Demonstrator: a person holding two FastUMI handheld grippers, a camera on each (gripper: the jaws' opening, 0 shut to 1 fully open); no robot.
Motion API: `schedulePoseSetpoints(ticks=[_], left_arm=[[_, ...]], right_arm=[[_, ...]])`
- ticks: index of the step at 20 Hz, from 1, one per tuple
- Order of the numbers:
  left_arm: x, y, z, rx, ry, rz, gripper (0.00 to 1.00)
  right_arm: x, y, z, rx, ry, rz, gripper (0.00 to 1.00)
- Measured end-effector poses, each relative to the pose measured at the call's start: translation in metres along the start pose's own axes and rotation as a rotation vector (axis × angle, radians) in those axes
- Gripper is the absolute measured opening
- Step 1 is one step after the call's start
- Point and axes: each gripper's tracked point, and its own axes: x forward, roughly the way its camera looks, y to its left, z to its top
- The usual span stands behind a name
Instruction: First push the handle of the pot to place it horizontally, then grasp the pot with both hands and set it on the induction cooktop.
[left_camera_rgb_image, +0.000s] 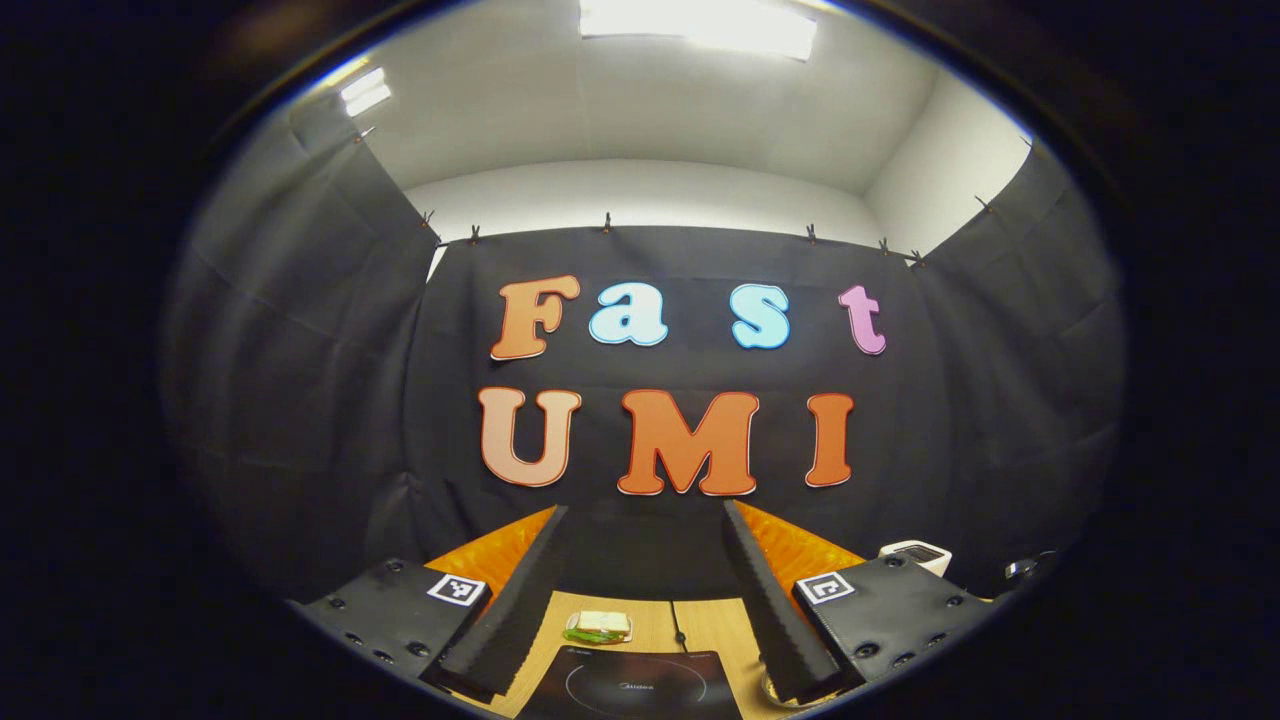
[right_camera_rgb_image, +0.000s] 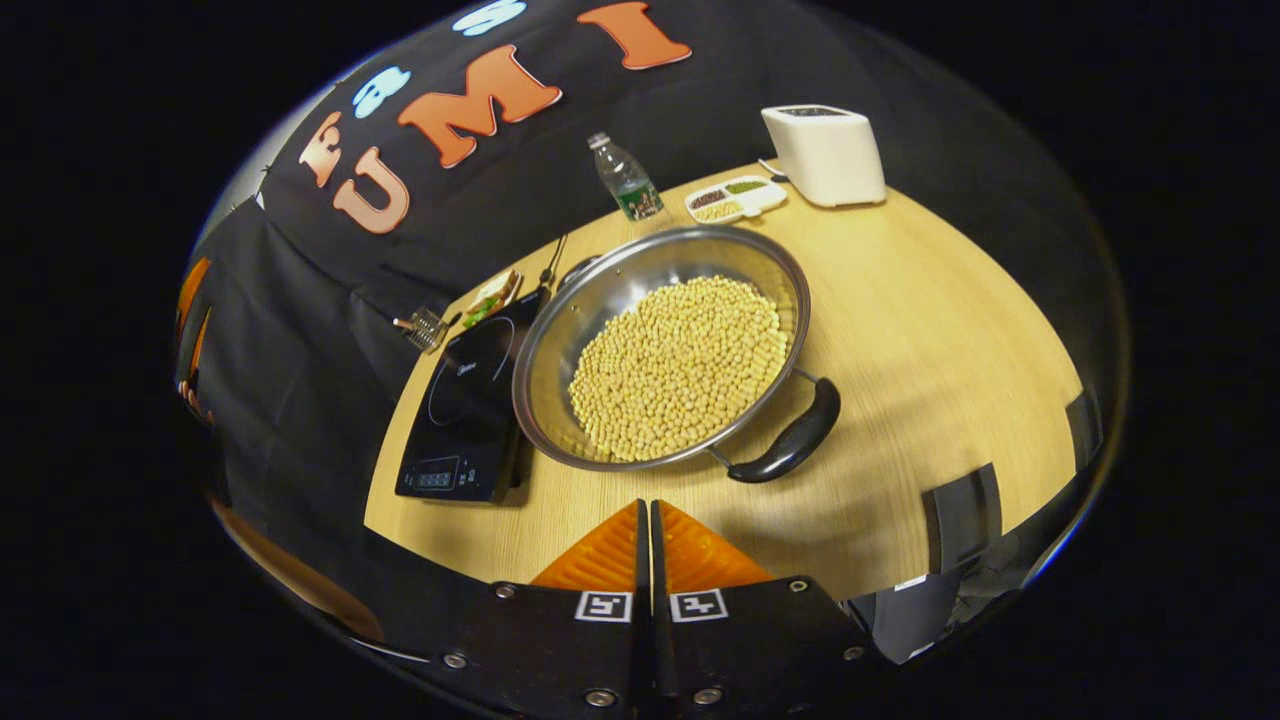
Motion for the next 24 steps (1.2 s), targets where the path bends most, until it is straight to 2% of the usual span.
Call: schedulePoseSetpoints(ticks=[10,14,16,20,24], left_arm=[[0.001,0.016,-0.008,-0.010,0.010,0.029,0.97],[-0.002,0.021,-0.010,-0.005,0.007,0.032,0.97],[0.000,0.025,-0.015,-0.009,0.019,0.038,0.97],[-0.001,0.028,-0.027,-0.020,0.051,0.038,0.97],[0.000,0.040,-0.027,-0.023,0.047,0.053,0.98]], right_arm=[[0.040,-0.021,-0.009,0.110,0.138,-0.023,0.00],[0.045,-0.047,0.010,0.173,0.093,-0.076,0.00],[0.043,-0.048,0.013,0.207,0.103,-0.067,0.00],[0.050,-0.070,0.040,0.216,0.038,-0.125,0.00],[0.056,-0.081,0.056,0.203,0.025,-0.177,0.00]])
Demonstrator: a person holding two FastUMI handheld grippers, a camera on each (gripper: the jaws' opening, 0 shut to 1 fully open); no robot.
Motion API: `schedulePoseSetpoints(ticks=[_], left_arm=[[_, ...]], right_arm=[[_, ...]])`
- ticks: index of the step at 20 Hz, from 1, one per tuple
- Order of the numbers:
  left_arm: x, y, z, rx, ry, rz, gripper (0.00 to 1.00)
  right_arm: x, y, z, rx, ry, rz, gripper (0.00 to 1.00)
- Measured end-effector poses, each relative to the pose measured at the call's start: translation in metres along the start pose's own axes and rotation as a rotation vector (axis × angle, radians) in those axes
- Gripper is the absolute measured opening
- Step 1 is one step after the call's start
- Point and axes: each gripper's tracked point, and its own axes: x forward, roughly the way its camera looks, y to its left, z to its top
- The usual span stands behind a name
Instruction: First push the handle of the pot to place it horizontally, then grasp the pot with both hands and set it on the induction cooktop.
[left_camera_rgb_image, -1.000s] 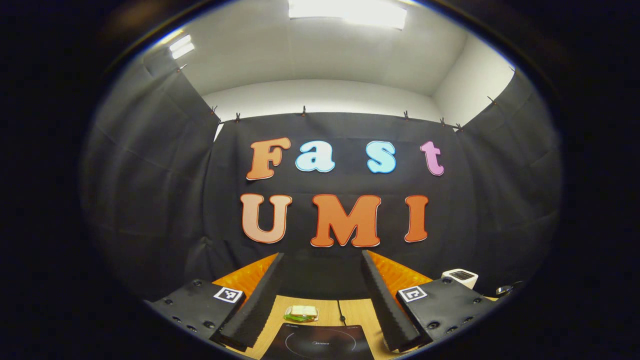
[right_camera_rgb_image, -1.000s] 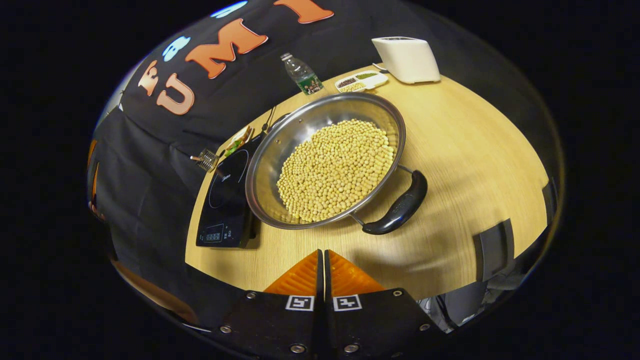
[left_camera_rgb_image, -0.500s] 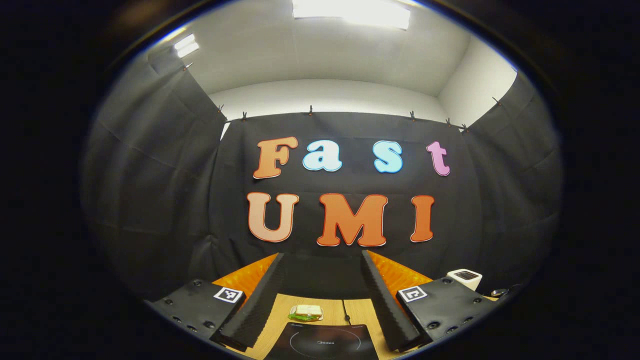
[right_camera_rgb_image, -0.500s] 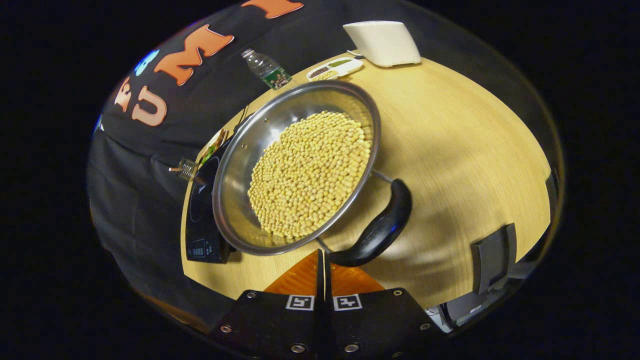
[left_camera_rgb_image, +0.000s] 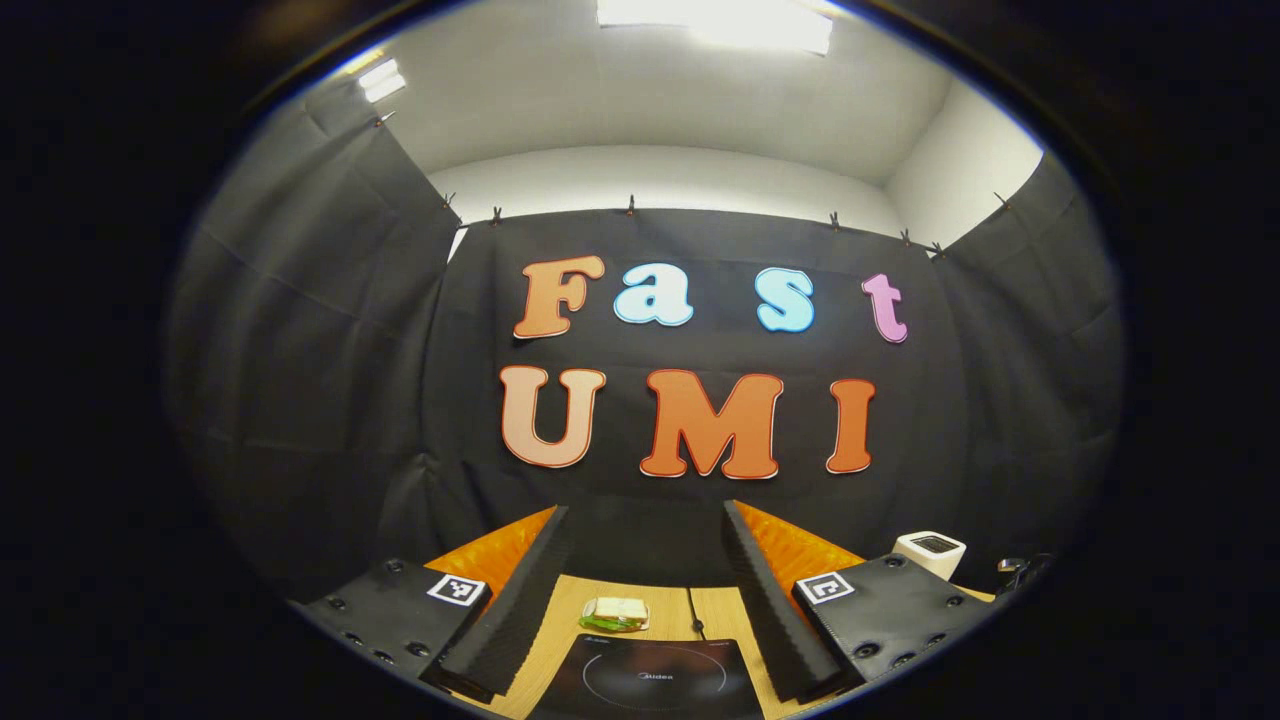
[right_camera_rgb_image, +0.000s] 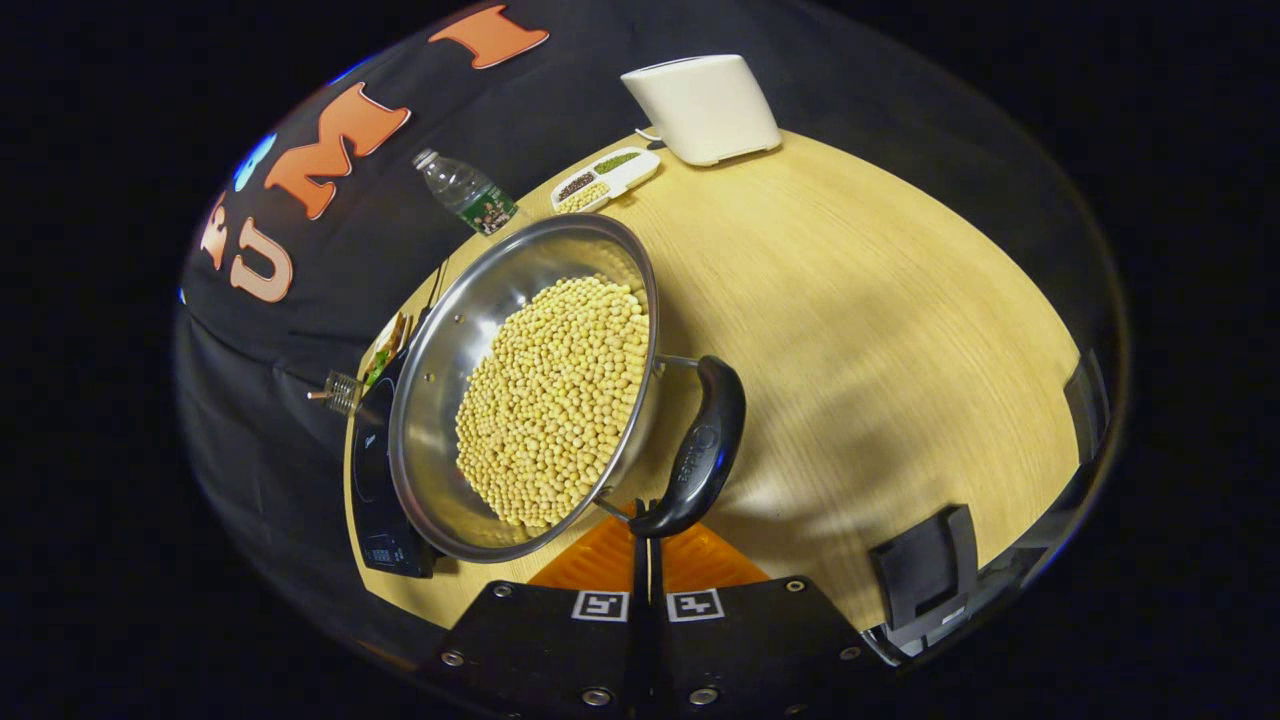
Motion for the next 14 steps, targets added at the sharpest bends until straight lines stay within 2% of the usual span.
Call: schedulePoseSetpoints(ticks=[8,14], left_arm=[[0.007,-0.001,-0.007,0.029,0.022,-0.006,0.98],[0.013,-0.010,-0.025,0.028,0.059,-0.039,0.98]], right_arm=[[0.018,-0.007,0.039,-0.008,-0.042,-0.093,0.00],[0.028,-0.009,0.063,0.037,-0.060,-0.094,0.00]])
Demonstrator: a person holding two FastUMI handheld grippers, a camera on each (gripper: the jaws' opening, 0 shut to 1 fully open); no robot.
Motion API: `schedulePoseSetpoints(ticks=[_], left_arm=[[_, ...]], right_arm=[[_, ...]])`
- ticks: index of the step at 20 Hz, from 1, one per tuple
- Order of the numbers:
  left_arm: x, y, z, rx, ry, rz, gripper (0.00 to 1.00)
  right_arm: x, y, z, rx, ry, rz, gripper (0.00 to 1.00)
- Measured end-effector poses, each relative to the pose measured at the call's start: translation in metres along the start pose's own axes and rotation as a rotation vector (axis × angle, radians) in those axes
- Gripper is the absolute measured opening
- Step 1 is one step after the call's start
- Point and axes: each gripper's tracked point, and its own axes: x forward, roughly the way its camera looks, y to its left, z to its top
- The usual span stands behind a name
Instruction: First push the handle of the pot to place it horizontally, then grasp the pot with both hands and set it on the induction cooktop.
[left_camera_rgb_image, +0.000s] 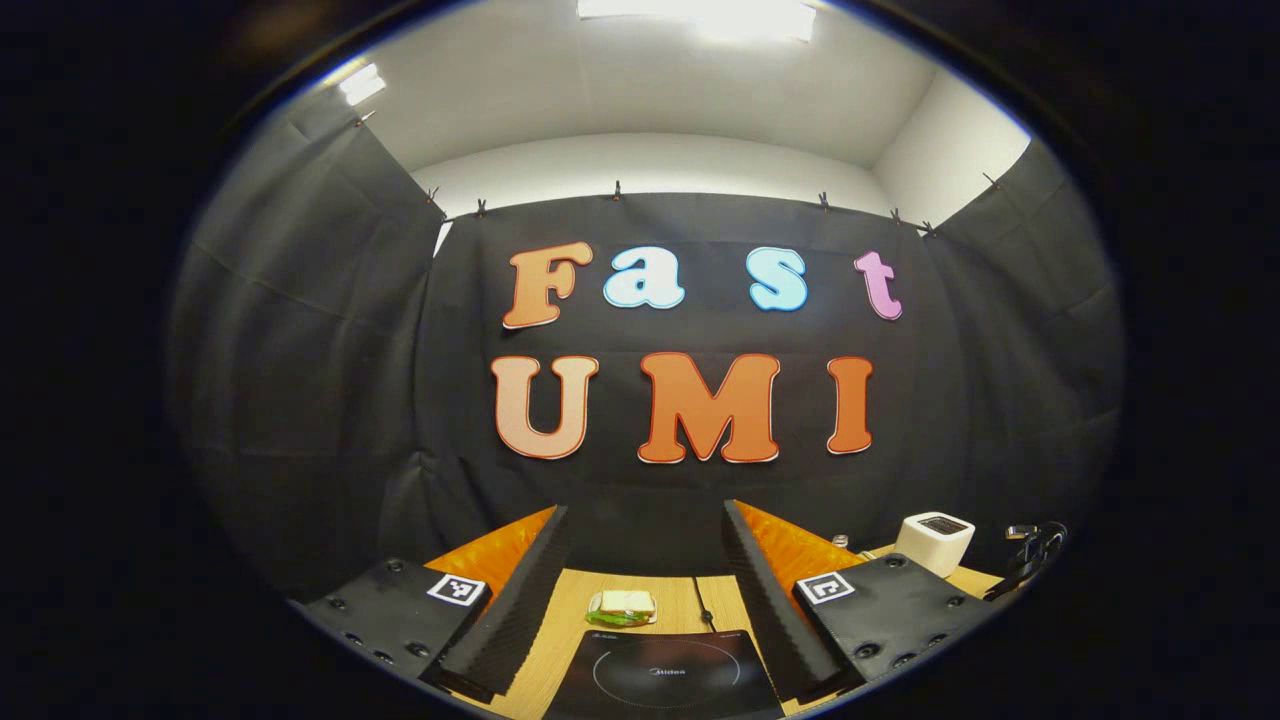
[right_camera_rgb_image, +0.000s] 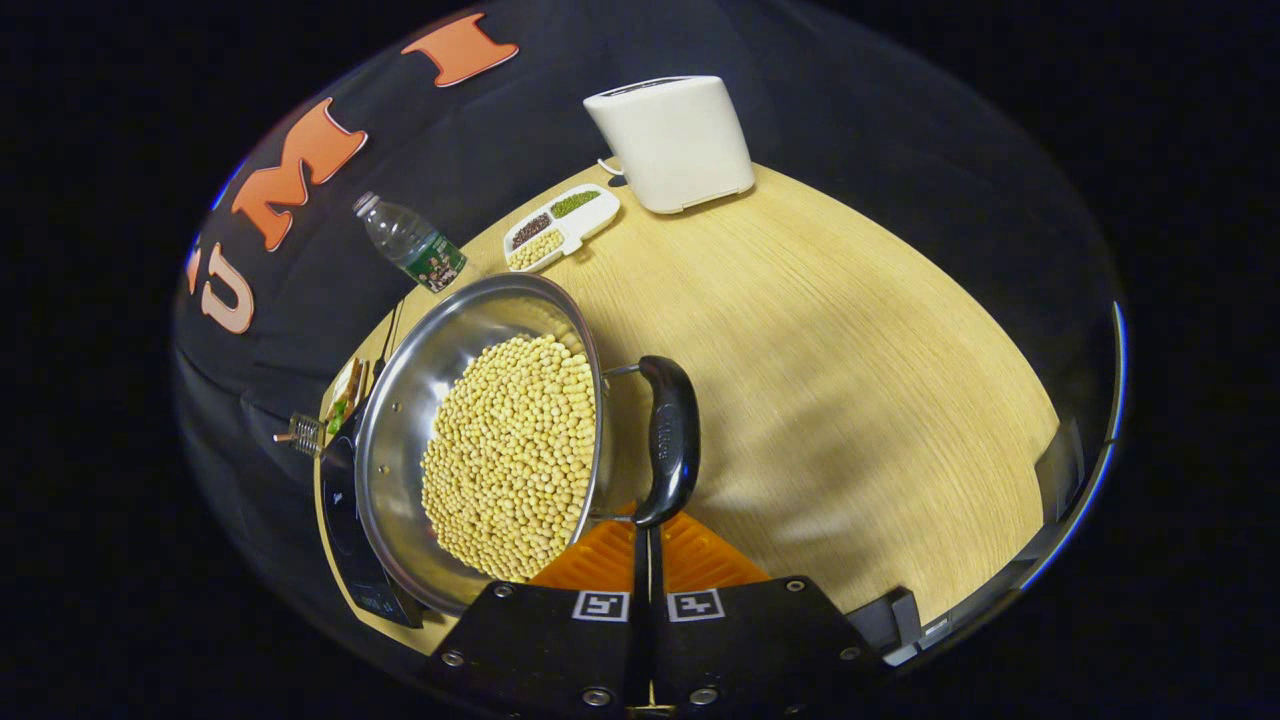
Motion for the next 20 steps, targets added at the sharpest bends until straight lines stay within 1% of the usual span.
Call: schedulePoseSetpoints(ticks=[4,8,11,13,16,17,20], left_arm=[[0.008,-0.008,-0.012,0.006,0.034,-0.019,0.98],[0.017,-0.017,-0.027,0.003,0.074,-0.031,0.98],[0.023,-0.026,-0.047,-0.013,0.125,-0.046,0.98],[0.028,-0.038,-0.059,-0.031,0.159,-0.075,0.99],[0.035,-0.051,-0.080,-0.043,0.225,-0.100,0.97],[0.037,-0.058,-0.087,-0.050,0.249,-0.114,0.98],[0.040,-0.082,-0.109,-0.071,0.318,-0.164,0.98]], right_arm=[[0.003,0.000,0.028,-0.018,-0.033,-0.026,0.00],[0.010,0.006,0.050,-0.035,-0.047,-0.038,0.00],[0.017,0.009,0.064,-0.040,-0.058,-0.040,0.00],[0.023,0.010,0.071,-0.048,-0.056,-0.042,0.00],[0.027,0.007,0.087,-0.066,-0.066,-0.057,0.00],[0.028,0.011,0.091,-0.063,-0.072,-0.045,0.00],[0.024,0.010,0.088,-0.083,-0.055,-0.040,0.00]])
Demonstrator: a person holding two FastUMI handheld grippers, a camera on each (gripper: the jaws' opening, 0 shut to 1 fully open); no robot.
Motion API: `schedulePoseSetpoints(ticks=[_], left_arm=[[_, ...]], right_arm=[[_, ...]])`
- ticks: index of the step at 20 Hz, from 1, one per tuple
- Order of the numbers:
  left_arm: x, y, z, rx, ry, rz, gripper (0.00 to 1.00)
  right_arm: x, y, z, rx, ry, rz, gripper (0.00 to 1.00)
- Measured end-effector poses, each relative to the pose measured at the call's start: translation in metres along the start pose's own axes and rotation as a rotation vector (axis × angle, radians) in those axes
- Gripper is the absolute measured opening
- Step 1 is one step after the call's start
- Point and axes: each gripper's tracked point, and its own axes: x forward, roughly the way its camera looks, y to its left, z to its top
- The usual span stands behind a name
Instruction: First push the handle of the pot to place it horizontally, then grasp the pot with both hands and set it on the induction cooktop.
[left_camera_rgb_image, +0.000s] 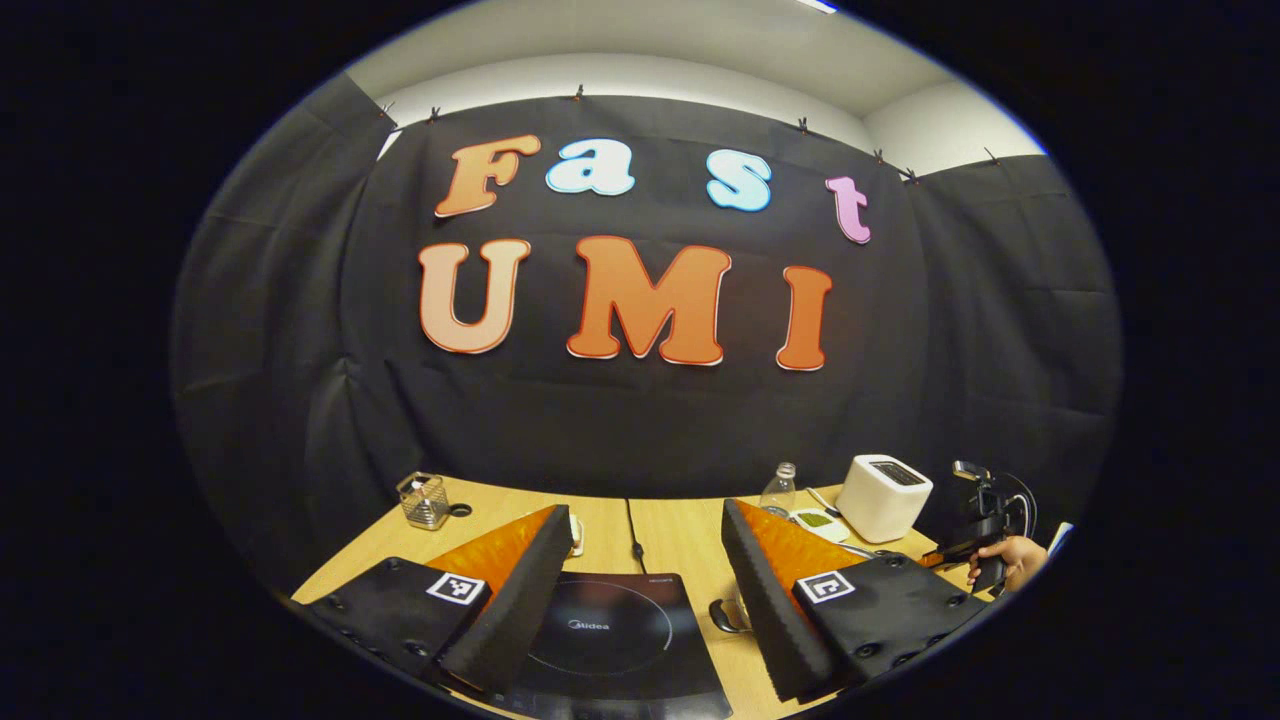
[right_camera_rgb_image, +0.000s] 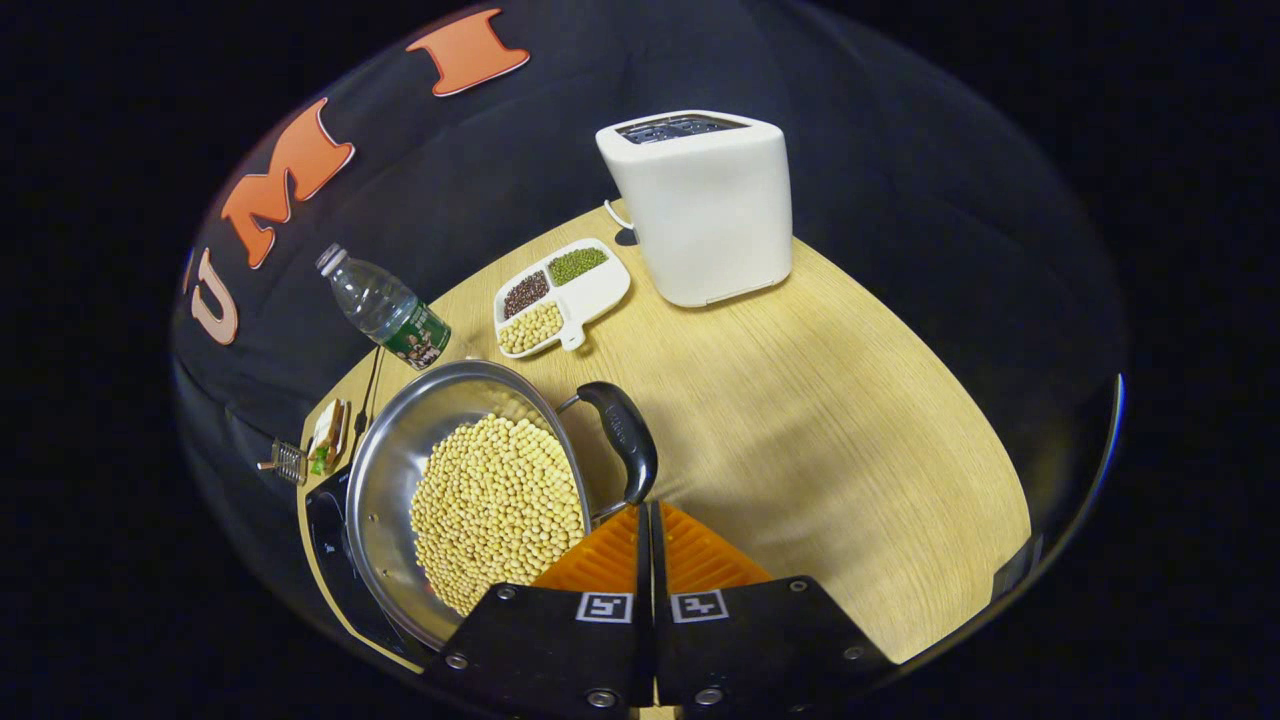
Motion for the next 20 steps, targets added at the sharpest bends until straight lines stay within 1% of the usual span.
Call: schedulePoseSetpoints(ticks=[2,4,6,7,8,10,12,13,14,15,16,17,18,19,20], left_arm=[[0.011,-0.017,-0.020,0.000,0.067,-0.035,0.98],[0.024,-0.034,-0.044,0.009,0.150,-0.060,0.98],[0.038,-0.055,-0.068,0.028,0.241,-0.097,0.96],[0.044,-0.064,-0.081,0.034,0.284,-0.107,0.96],[0.052,-0.073,-0.093,0.040,0.322,-0.116,0.97],[0.066,-0.092,-0.118,0.043,0.400,-0.141,0.96],[0.078,-0.106,-0.145,0.052,0.481,-0.164,0.96],[0.085,-0.109,-0.160,0.063,0.529,-0.156,0.97],[0.090,-0.109,-0.173,0.067,0.571,-0.155,0.96],[0.096,-0.111,-0.187,0.064,0.610,-0.152,0.98],[0.100,-0.112,-0.199,0.063,0.643,-0.149,0.97],[0.105,-0.112,-0.212,0.060,0.675,-0.144,0.97],[0.111,-0.110,-0.227,0.053,0.709,-0.132,0.97],[0.115,-0.108,-0.238,0.053,0.739,-0.122,0.97],[0.118,-0.107,-0.249,0.058,0.761,-0.119,0.97]], right_arm=[[-0.010,-0.006,0.010,-0.007,-0.047,-0.014,0.04],[-0.024,0.004,0.024,-0.019,-0.099,0.017,0.10],[-0.036,0.015,0.032,-0.058,-0.129,0.049,0.21],[-0.039,0.018,0.035,-0.088,-0.140,0.053,0.31],[-0.041,0.020,0.036,-0.118,-0.146,0.051,0.37],[-0.042,0.026,0.038,-0.156,-0.155,0.053,0.59],[-0.045,0.031,0.038,-0.178,-0.153,0.060,0.64],[-0.044,0.033,0.038,-0.184,-0.154,0.061,0.69],[-0.043,0.034,0.039,-0.192,-0.153,0.063,0.70],[-0.041,0.035,0.039,-0.198,-0.152,0.062,0.66],[-0.039,0.034,0.037,-0.207,-0.150,0.059,0.73],[-0.036,0.034,0.038,-0.217,-0.152,0.053,0.75],[-0.034,0.032,0.037,-0.227,-0.150,0.047,0.76],[-0.032,0.030,0.036,-0.232,-0.142,0.044,0.72],[-0.029,0.030,0.035,-0.233,-0.137,0.040,0.79]])
